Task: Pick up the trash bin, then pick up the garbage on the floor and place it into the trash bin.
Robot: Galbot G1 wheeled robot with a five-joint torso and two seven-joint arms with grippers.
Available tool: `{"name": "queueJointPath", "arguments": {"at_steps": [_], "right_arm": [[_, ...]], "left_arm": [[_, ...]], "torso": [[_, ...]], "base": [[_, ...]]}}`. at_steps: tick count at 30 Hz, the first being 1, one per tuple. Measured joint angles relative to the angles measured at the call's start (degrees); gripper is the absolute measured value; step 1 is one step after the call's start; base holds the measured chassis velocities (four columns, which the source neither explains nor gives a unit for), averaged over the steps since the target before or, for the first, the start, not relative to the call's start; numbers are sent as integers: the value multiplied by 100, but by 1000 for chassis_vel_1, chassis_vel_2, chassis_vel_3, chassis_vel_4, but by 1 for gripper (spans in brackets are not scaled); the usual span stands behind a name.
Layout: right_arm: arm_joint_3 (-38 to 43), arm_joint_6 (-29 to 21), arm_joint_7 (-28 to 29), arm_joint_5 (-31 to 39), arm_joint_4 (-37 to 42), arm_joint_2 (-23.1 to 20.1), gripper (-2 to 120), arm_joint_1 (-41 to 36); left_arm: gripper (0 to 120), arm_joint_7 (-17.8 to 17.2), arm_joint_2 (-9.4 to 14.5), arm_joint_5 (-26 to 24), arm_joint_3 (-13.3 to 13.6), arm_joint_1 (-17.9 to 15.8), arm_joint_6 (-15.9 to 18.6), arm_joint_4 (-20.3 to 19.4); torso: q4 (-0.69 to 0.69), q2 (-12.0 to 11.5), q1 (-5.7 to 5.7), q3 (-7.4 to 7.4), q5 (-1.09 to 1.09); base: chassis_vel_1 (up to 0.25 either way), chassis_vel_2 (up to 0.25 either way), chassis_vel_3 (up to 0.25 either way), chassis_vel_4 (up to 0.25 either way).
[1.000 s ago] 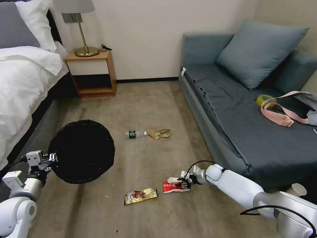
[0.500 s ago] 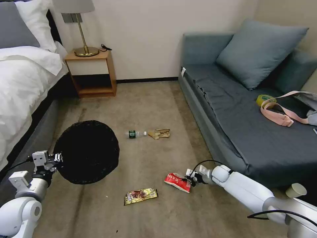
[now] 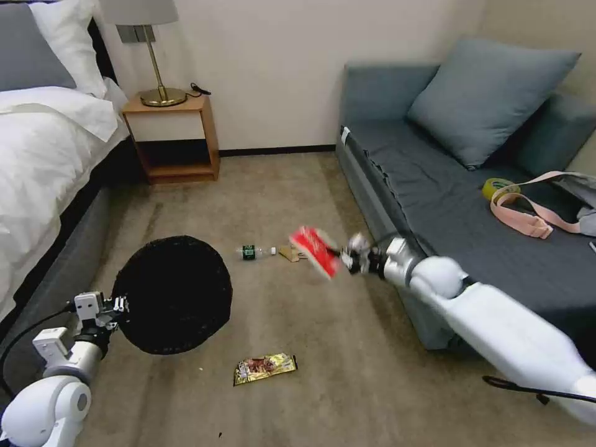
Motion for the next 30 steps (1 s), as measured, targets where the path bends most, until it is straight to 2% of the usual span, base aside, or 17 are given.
{"name": "queueJointPath", "arguments": {"at_steps": [2,7,10,16,23,30], "right_arm": [[-117,-63,216,247,603,-147,0,108],[-579,-158,483,365,1313,-167,0,320],[-1170,-333,659,266,1669,98,0,492],[-1871,-371,836,63,1405,590,0,787],[-2191,-365,861,-167,900,957,0,867],[-2537,-311,830,-440,324,1304,0,808]], "left_arm": [[1,-33,-34,-4,56,10,37,-51],[1,-77,-85,-29,152,57,100,-205],[1,-131,-129,-73,261,131,176,-366],[1,-229,-189,-179,426,266,313,-606],[1,-282,-208,-305,473,371,420,-767],[1,-359,-322,-412,513,548,519,-1014]], "torso": [[0,0,0,0,1],[0,0,0,0,2],[1,0,0,0,4],[2,0,0,1,2],[2,0,0,1,2],[1,0,0,1,2]], "base": [[0,0,0,0],[0,0,0,0],[0,0,0,0],[0,0,0,0],[0,0,0,0],[0,0,0,0]]}}
